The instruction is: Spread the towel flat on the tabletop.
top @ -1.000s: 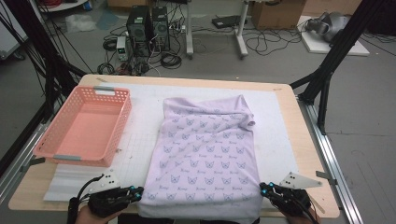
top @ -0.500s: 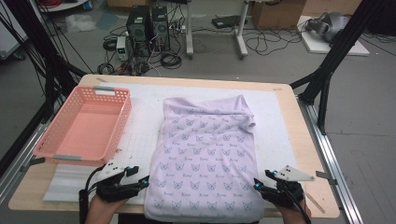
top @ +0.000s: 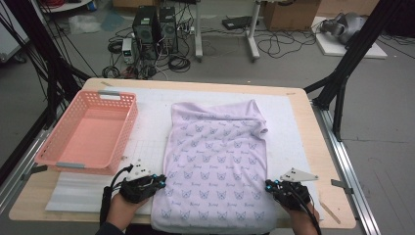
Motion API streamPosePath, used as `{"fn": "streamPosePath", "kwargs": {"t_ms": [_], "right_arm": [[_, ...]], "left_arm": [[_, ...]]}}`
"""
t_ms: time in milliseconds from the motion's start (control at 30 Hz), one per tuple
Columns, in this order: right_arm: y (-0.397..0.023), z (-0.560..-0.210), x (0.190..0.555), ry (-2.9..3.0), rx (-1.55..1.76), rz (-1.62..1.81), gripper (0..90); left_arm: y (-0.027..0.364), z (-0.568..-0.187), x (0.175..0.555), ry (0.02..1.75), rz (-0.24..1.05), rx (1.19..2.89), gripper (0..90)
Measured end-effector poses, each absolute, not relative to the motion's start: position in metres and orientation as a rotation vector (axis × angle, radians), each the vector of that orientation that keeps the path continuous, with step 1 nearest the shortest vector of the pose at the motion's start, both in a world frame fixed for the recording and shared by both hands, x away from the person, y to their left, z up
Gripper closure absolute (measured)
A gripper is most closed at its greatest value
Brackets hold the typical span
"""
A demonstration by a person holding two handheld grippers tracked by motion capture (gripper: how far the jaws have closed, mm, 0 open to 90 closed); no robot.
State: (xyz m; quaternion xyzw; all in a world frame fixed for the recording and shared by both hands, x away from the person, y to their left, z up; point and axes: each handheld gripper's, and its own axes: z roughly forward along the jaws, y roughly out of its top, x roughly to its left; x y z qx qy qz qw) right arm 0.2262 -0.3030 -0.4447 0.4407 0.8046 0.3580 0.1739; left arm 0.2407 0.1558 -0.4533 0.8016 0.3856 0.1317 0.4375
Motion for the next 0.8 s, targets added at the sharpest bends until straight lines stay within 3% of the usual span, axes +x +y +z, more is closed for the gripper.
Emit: {"fn": "streamPosePath", "kwargs": {"t_ms": [800], "right_arm": [[-0.315,-0.414,0.167,2.316,1.166,1.137,87.6]], "left_arm": [[0.186,-0.428,0.179,0.858,0.219,1.970,84.6]]}}
